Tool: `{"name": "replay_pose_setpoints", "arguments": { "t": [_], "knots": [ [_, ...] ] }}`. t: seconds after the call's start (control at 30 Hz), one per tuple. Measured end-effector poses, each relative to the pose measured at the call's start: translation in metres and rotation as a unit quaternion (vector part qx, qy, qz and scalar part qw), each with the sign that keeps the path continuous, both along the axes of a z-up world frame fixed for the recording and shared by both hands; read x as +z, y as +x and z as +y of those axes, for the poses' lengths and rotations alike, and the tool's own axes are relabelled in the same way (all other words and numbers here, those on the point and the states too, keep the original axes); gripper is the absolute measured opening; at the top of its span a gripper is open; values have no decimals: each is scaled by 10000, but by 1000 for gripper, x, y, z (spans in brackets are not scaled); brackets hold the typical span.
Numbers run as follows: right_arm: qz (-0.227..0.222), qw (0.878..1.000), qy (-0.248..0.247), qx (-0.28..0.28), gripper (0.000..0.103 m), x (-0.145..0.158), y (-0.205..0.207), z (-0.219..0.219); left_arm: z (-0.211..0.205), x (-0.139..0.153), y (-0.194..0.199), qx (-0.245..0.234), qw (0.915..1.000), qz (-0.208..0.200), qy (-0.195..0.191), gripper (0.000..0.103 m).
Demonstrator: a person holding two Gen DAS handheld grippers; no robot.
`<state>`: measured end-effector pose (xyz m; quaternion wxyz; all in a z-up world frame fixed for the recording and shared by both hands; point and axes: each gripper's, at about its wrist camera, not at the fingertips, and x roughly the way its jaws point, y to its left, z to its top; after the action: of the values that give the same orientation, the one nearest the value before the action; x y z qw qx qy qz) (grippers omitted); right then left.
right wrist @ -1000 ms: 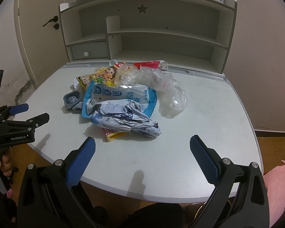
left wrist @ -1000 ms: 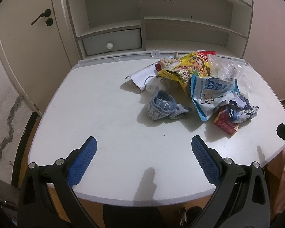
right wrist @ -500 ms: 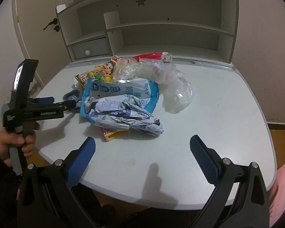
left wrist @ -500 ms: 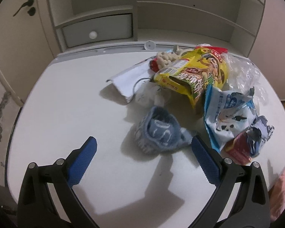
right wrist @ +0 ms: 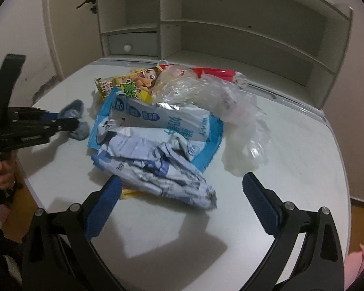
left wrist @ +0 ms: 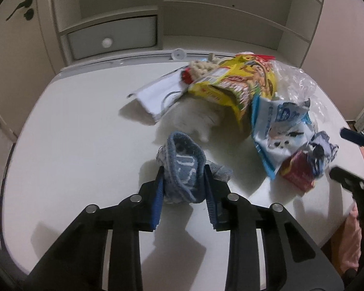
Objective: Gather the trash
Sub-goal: 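Grasp the blue-grey sock with the left tool while the right tool grasps the crumpled wrapper, then carry both items to the black bin and open both tools over it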
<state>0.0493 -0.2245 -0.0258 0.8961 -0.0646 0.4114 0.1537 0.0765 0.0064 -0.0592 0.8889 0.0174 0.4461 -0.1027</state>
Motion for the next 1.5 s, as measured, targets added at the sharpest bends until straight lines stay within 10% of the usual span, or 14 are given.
{"name": "replay_pose_setpoints", "arguments": {
  "t": [0.13, 0.3, 0.8, 1.03, 1.3, 1.5],
  "knots": [
    [203, 9991, 299, 232, 90, -13, 15, -3, 13, 1, -11, 109, 9999, 30, -53, 30],
    [321, 9978, 512, 281, 35, -18, 12, -5, 15, 10, -21, 145, 9999, -76, -34, 30],
    [-272, 9851, 1251, -1146, 35, 27, -65, -93, -115, 70, -49, -1140, 9898, -721, -452, 30],
    [-312, 9411, 1212, -3141, 35, 16, -149, -217, -257, 61, -93, -2764, 9559, -657, -741, 30],
    [273, 8709, 1155, -4769, 35, -40, -244, -315, -399, 7, -160, -4340, 8966, -169, -867, 30],
    [928, 8318, 1286, -5320, 35, -110, -279, -360, -471, -66, -175, -4739, 8776, 359, -632, 30]
  ]
}}
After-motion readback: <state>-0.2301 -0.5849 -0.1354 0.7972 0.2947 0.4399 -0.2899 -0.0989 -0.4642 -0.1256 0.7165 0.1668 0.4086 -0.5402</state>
